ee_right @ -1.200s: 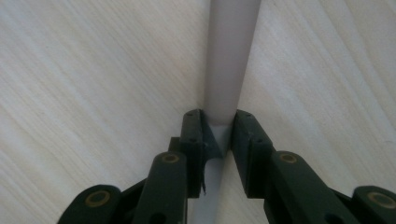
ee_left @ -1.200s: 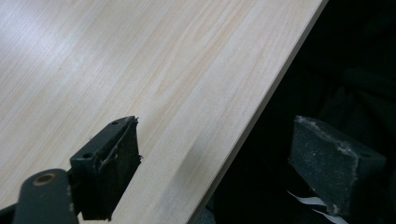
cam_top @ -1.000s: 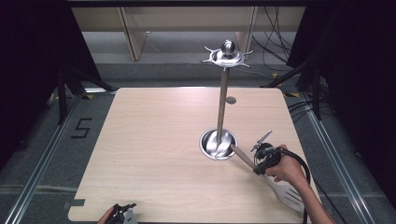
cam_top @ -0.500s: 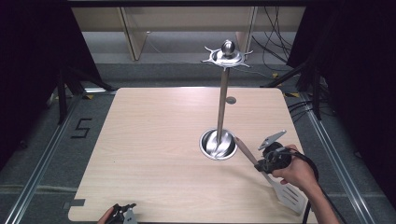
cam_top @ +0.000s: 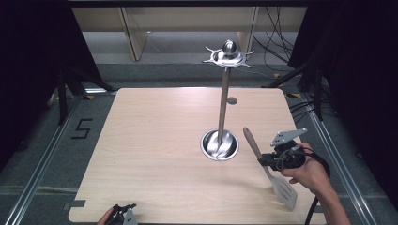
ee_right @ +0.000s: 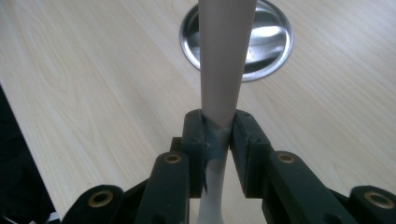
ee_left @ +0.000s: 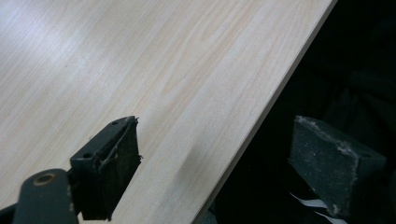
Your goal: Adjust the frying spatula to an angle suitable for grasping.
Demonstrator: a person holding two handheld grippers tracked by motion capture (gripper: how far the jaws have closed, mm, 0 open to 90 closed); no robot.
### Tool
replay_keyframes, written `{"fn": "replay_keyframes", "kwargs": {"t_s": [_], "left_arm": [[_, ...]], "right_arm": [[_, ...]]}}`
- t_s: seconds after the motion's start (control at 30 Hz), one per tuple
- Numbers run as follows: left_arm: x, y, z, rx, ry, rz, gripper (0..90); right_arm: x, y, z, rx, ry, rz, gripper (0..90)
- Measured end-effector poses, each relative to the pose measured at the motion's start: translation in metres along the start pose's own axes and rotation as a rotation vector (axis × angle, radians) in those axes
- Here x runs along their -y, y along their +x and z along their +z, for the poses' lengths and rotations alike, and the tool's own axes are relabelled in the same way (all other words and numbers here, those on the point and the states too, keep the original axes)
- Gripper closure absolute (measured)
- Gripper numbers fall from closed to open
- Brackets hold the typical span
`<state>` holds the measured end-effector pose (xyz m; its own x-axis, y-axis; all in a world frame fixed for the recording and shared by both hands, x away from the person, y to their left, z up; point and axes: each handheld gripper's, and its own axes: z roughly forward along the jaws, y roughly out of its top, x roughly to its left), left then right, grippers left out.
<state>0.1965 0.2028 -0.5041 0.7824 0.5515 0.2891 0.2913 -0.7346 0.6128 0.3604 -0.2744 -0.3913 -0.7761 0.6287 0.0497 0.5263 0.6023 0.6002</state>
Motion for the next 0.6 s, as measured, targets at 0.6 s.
{"fn": "replay_keyframes", "kwargs": {"t_s": [0.6], "left_arm": [[0.001,0.002,0.0,-0.015,0.005,-0.006,15.2]], "right_arm": [[-0.011,-0.002,-0.024,-0.065,-0.319,0.043,76.7]]}}
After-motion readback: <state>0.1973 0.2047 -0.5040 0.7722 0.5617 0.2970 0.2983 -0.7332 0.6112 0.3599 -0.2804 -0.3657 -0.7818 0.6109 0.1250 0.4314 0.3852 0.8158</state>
